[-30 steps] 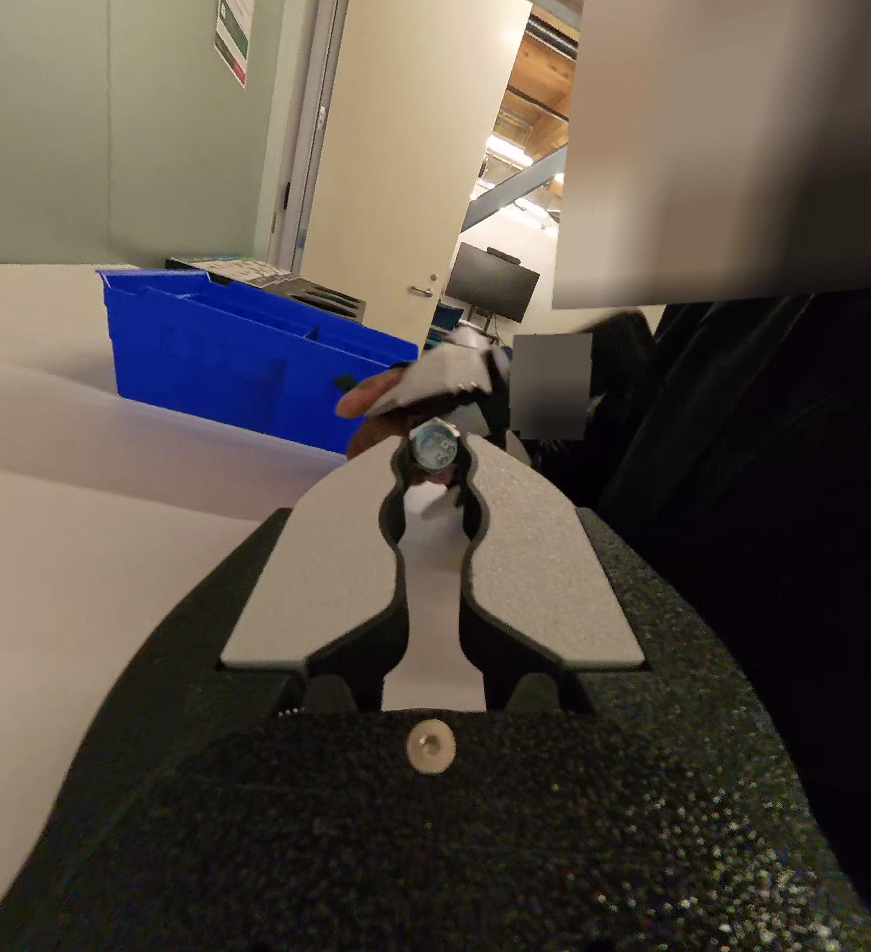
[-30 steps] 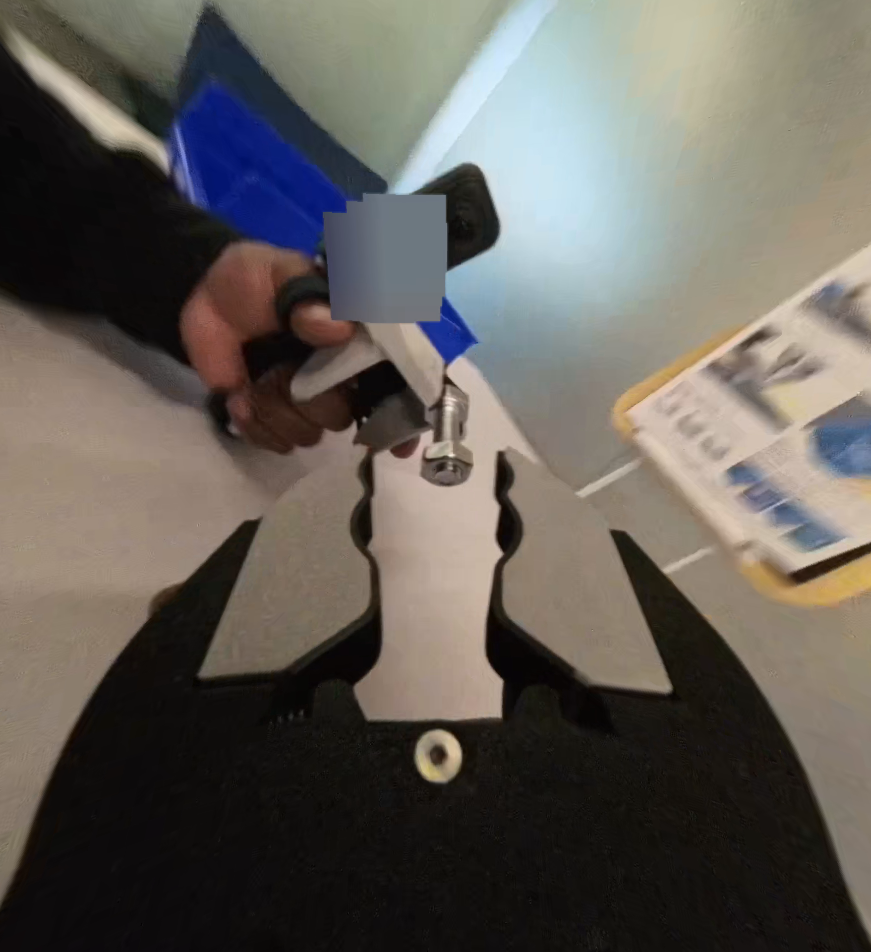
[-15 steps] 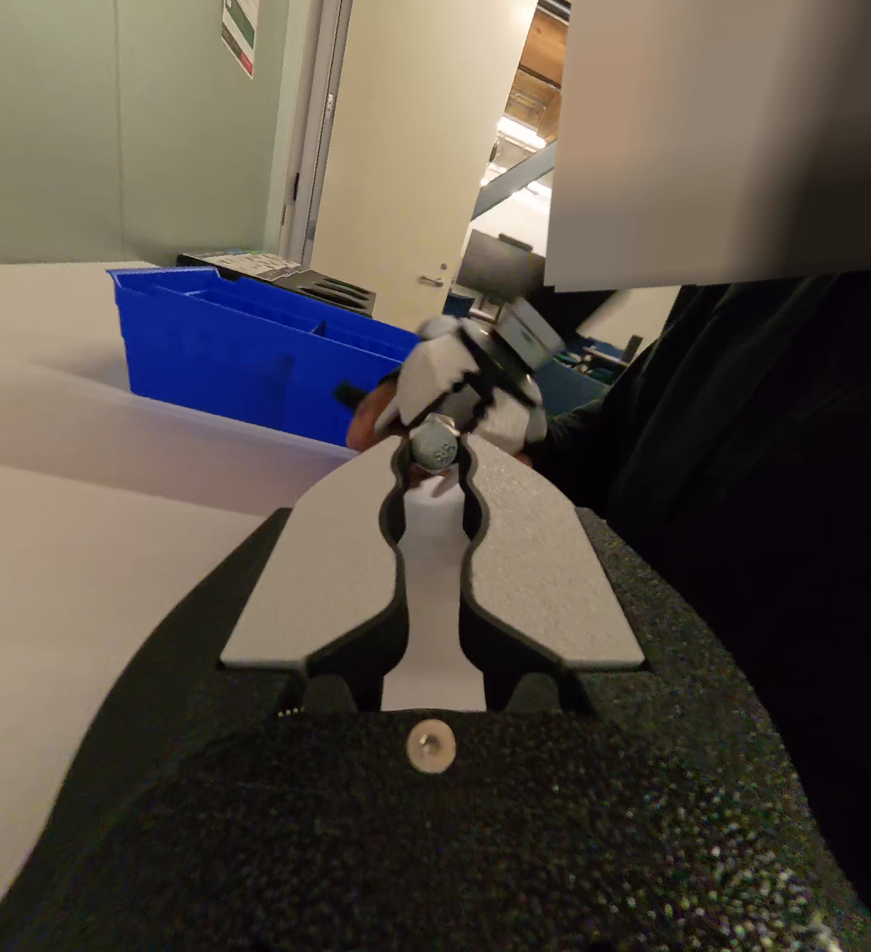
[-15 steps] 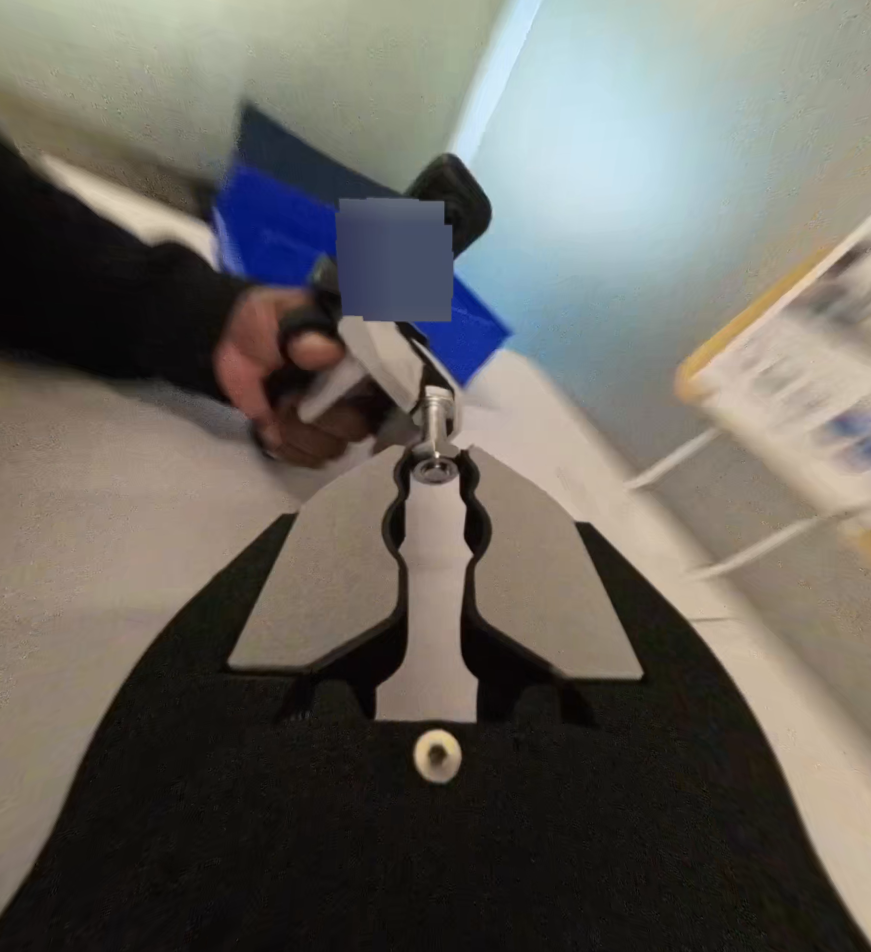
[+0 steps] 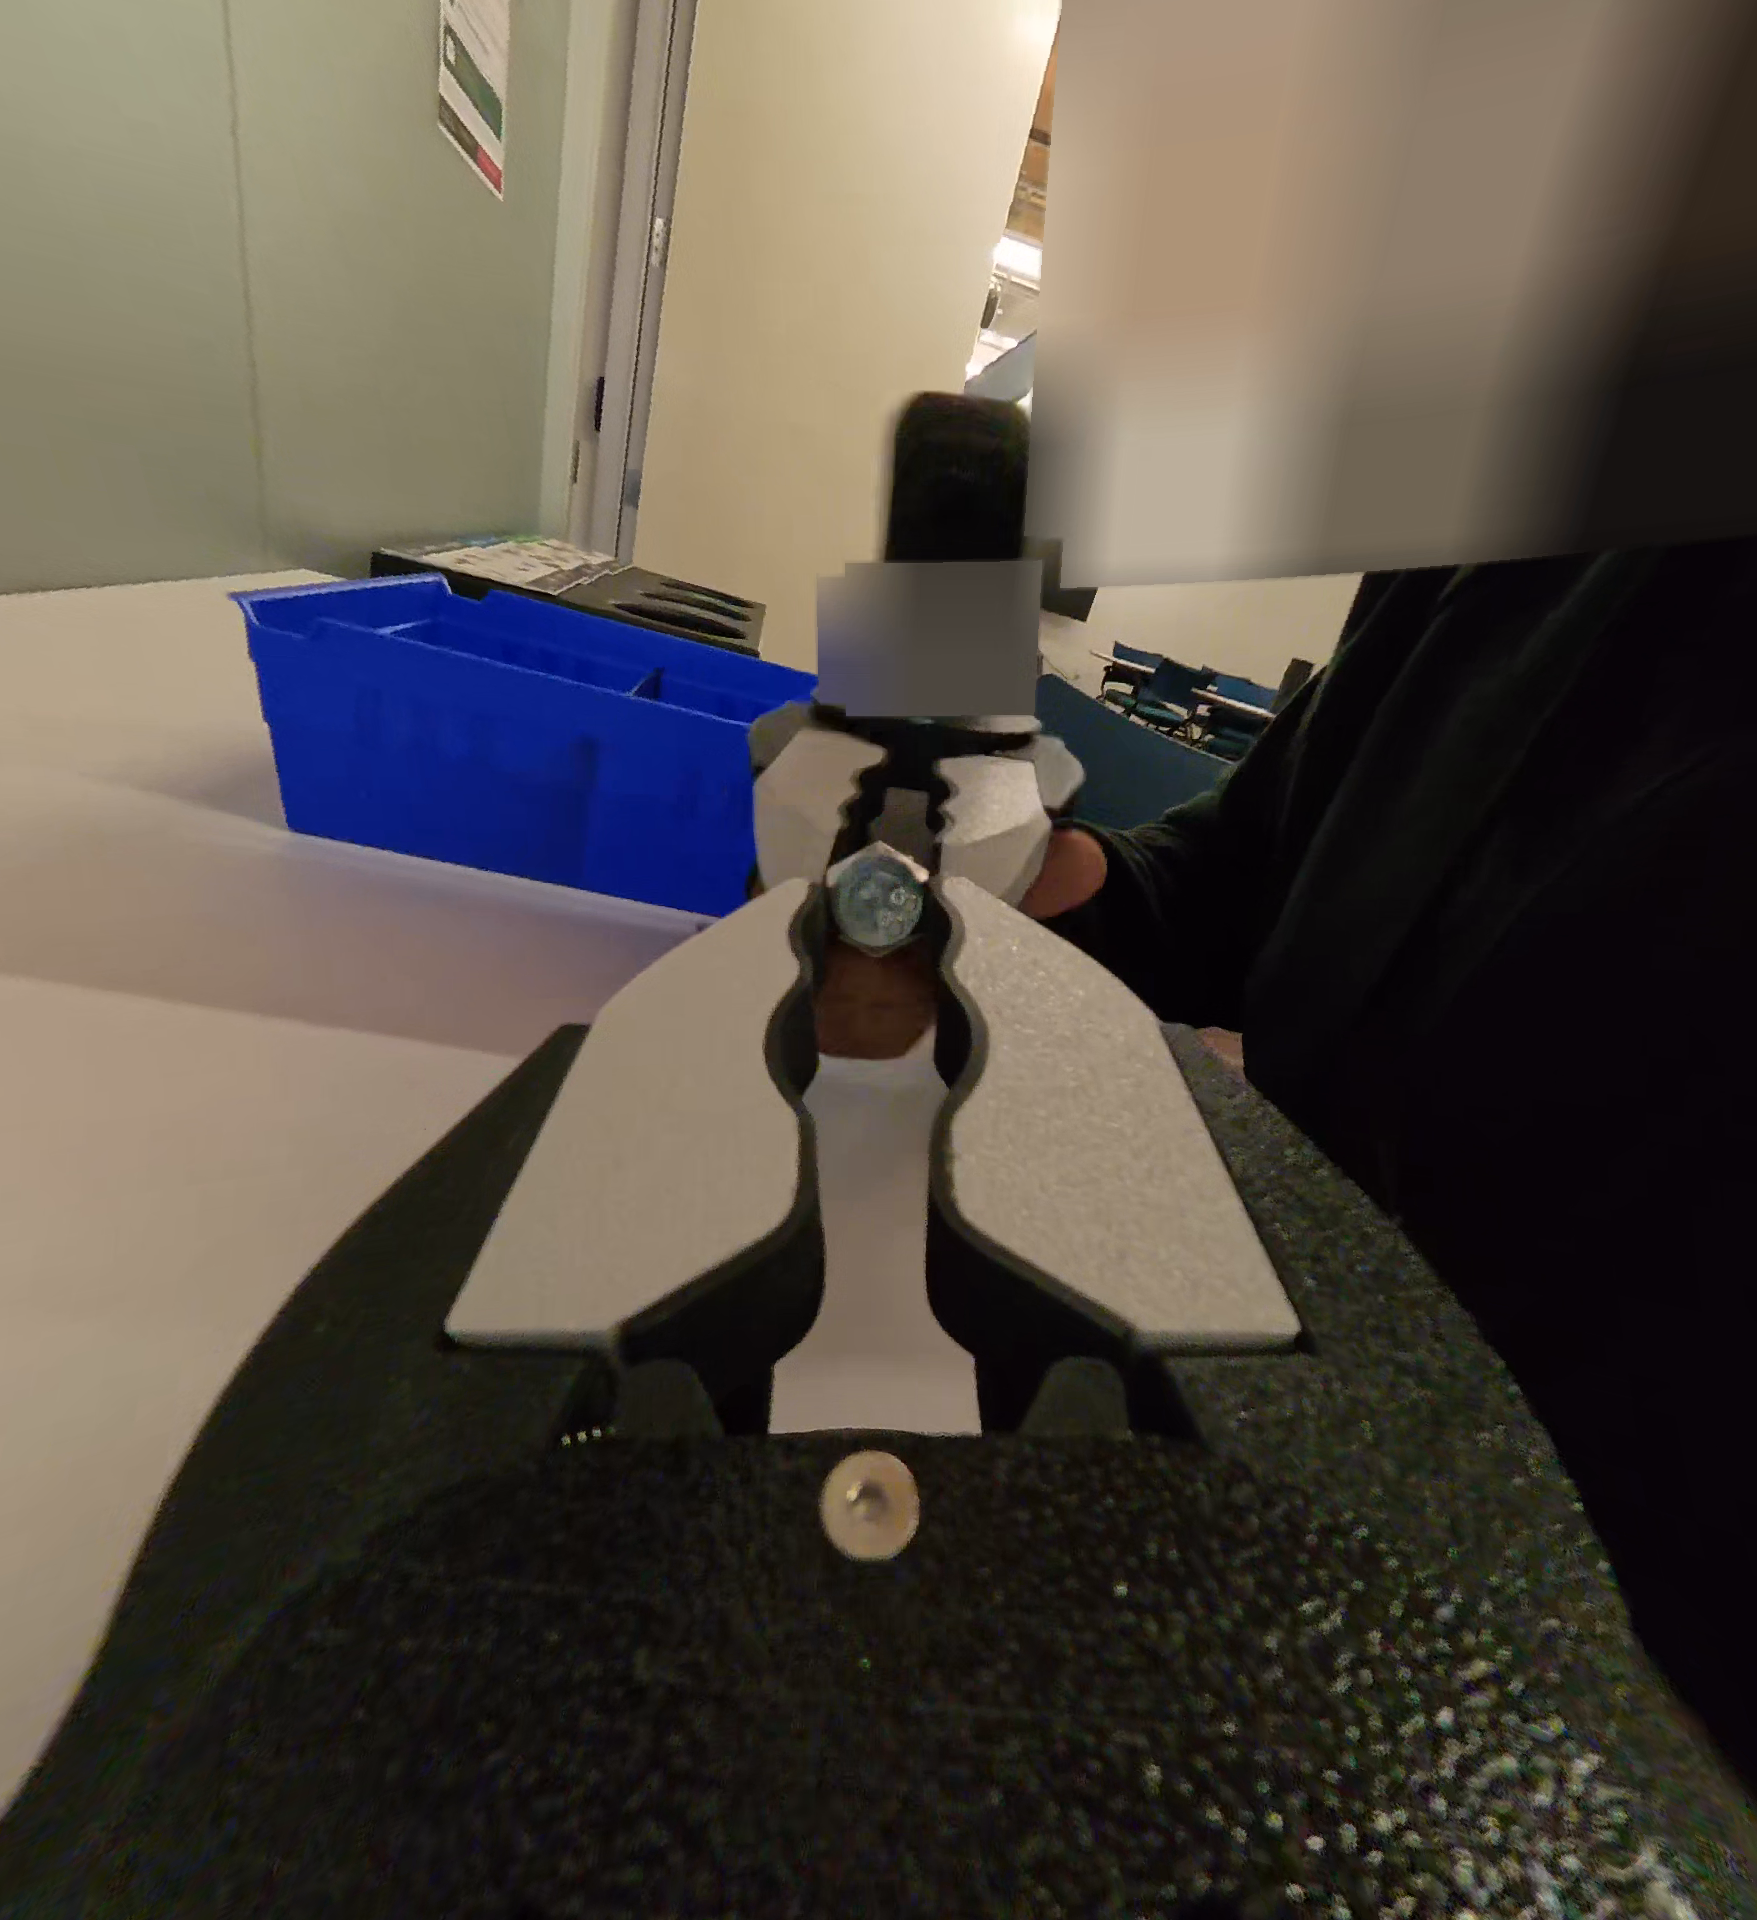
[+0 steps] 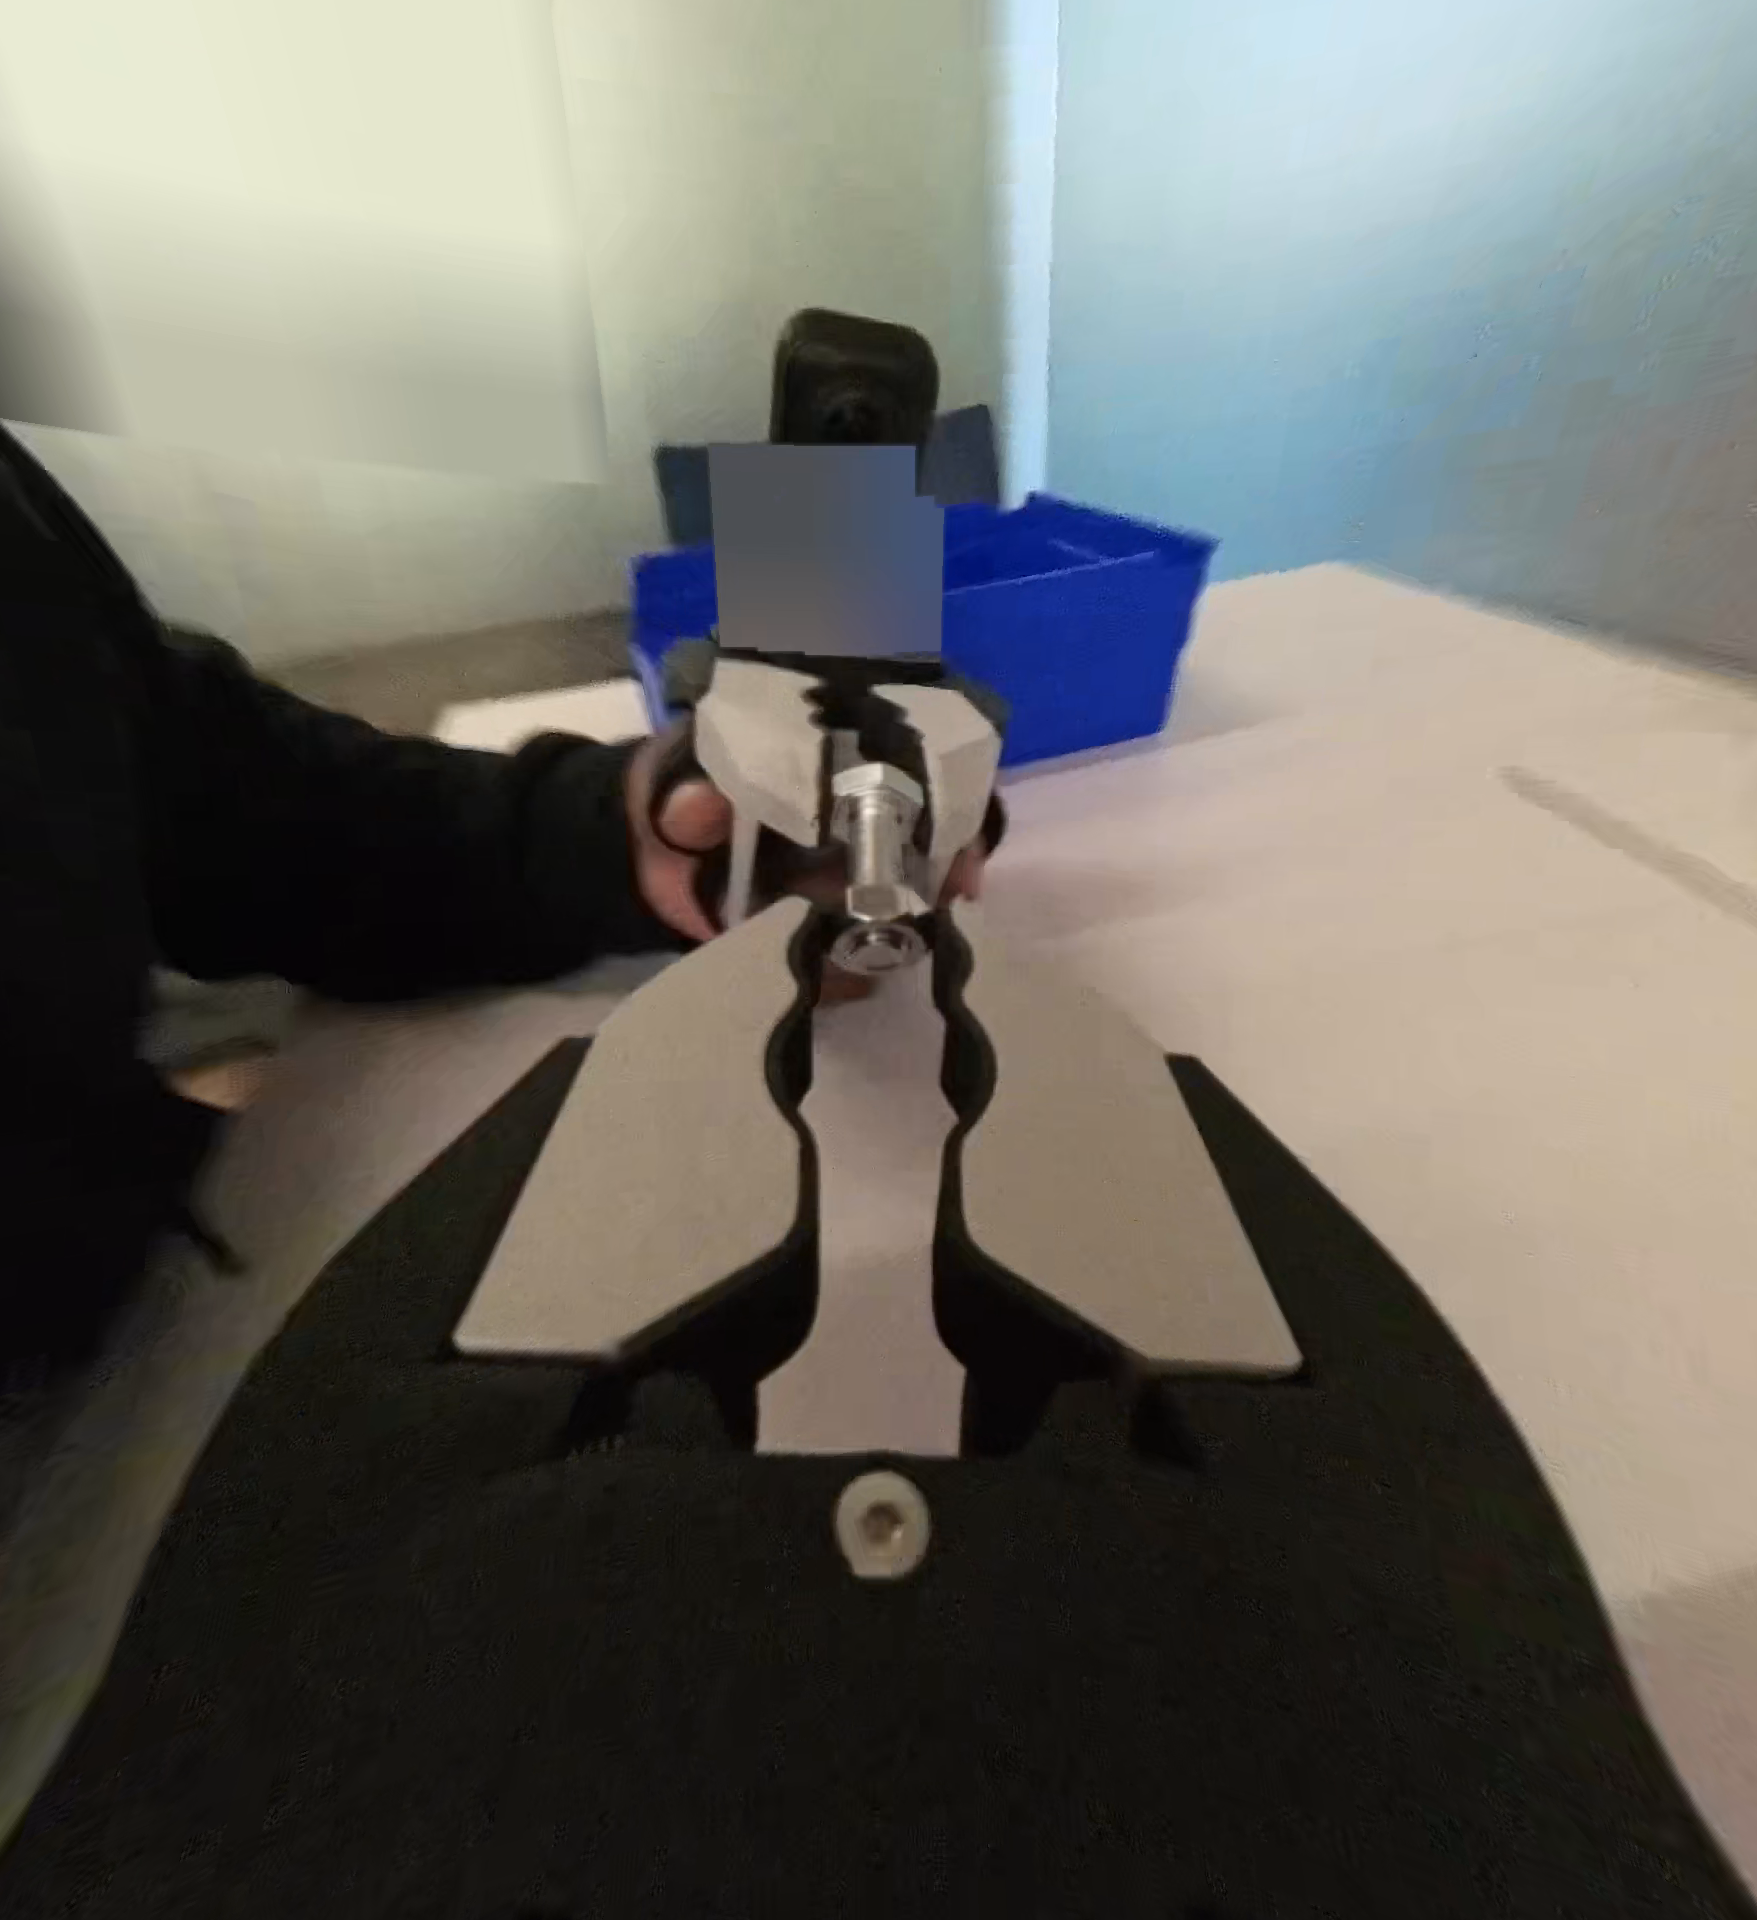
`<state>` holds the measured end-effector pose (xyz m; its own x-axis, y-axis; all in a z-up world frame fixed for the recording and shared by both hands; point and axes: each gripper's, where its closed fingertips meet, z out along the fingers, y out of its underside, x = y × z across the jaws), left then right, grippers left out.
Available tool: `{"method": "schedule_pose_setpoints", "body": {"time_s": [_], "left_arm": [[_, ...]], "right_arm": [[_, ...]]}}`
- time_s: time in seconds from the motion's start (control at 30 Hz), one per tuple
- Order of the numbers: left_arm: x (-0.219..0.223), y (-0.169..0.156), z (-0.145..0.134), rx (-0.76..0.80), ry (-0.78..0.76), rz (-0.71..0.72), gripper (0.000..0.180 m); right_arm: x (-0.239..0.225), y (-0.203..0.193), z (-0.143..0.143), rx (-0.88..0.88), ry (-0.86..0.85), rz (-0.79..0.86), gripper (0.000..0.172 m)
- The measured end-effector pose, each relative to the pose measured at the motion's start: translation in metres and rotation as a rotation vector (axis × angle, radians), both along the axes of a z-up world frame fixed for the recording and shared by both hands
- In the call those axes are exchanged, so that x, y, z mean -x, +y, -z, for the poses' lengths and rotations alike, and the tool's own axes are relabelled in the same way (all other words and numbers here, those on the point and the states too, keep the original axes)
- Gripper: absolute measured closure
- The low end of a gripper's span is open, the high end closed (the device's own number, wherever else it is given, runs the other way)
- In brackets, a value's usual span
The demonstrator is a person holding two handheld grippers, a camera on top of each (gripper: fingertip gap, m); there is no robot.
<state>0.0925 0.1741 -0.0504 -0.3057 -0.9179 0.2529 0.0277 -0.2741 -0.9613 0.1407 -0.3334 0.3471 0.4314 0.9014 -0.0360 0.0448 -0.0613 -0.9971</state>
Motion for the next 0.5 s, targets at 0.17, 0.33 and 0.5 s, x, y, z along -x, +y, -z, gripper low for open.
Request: {"method": "schedule_pose_setpoints", "body": {"time_s": [0.17, 0.33, 0.5], "left_arm": [[-0.003, 0.001, 0.003, 0.091, 0.004, 0.025, 0.164], [0.002, 0.003, -0.006, 0.037, -0.046, 0.0, 0.164], [0.001, -0.002, -0.003, -0.019, -0.021, 0.0, 0.164]], "right_arm": [[-0.004, 0.0, 0.002, -0.806, -0.457, 0.235, 0.147], [-0.001, 0.002, -0.007, -0.101, -0.001, 0.052, 0.106], [0.001, -0.003, -0.006, 0.233, 0.177, -0.088, 0.152]]}}
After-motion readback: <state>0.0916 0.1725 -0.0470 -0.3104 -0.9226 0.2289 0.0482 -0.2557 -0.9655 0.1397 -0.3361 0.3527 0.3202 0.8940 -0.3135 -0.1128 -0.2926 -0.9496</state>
